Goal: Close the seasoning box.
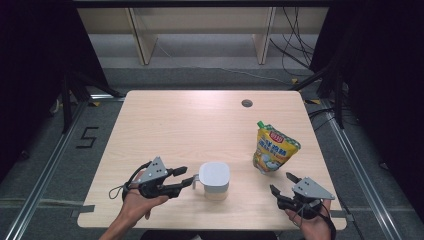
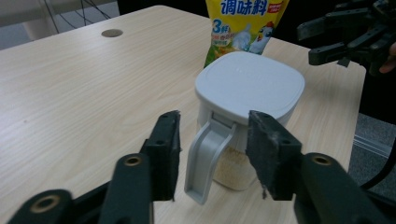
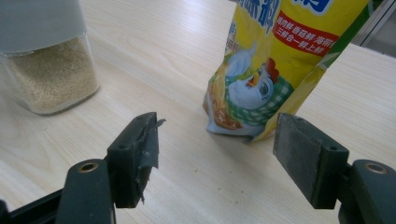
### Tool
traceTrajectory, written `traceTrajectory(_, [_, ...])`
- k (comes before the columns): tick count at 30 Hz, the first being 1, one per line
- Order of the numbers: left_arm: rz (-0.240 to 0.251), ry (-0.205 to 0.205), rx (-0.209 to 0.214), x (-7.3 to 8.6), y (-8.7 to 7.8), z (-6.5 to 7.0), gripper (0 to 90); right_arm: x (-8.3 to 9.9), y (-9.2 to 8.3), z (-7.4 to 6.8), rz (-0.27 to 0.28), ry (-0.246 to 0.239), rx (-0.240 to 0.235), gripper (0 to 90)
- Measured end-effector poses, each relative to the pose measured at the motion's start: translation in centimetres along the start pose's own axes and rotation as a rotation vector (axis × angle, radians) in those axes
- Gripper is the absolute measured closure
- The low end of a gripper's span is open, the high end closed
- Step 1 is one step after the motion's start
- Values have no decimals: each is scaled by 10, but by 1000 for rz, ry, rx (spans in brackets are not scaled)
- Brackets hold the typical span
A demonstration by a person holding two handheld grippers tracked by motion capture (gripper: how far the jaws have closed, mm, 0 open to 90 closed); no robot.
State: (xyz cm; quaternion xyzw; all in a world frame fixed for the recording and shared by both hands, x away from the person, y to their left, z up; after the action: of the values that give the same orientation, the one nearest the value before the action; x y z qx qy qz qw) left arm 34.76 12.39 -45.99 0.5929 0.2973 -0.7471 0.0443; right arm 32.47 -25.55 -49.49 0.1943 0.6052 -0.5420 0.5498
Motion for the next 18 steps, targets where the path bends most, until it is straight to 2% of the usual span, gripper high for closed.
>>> traceTrajectory(3, [-1, -22, -13, 3, -2, -2, 452, -1, 0, 0, 6, -2, 0, 321])
traceTrajectory(4, [-7, -24, -15, 6, -3, -3, 452, 0, -2, -2, -8, 34, 1, 321])
traceTrajectory(7, [-23, -56, -30, 11, -4, -4, 396, 0, -1, -2, -3, 26, 4, 320])
traceTrajectory(8, [-28, -39, -23, 13, -4, -6, 387, 0, -2, -2, -6, 32, 2, 320])
traceTrajectory(9, [-37, -35, -29, 15, -4, -7, 367, 0, 0, 0, 3, 6, 3, 320])
traceTrajectory(10, [-37, -51, -31, 17, -4, -7, 367, 0, 0, 0, 3, 6, 3, 320])
traceTrajectory(11, [-54, -40, -40, 19, -5, -9, 361, 0, 0, -1, 2, 5, 3, 320])
traceTrajectory(12, [-49, -53, -35, 21, -5, -9, 350, 1, -1, -3, -21, 32, -17, 320])
traceTrajectory(14, [-61, -53, -46, 24, -5, -10, 343, 0, 0, -4, -13, 23, -27, 320])
traceTrajectory(16, [-66, -76, -50, 29, -5, -10, 334, 0, 0, -4, -12, 27, -22, 320])
traceTrajectory(18, [-74, -60, -52, 29, -6, -11, 330, 0, -1, -4, -12, 29, -20, 320])
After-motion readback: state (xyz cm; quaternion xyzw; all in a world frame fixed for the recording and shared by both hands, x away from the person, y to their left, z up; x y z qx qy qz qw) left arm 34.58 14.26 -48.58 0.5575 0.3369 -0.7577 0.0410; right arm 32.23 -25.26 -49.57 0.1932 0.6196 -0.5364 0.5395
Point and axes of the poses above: each handheld gripper's, and its own axes: y roughly forward along the jaws, x roughly out of its underside, z roughly to its right, the point moved 4 cm from there along y, roughly forward along the jaws, and after that the axes turned 6 degrees about x, right-handed, at the moved point
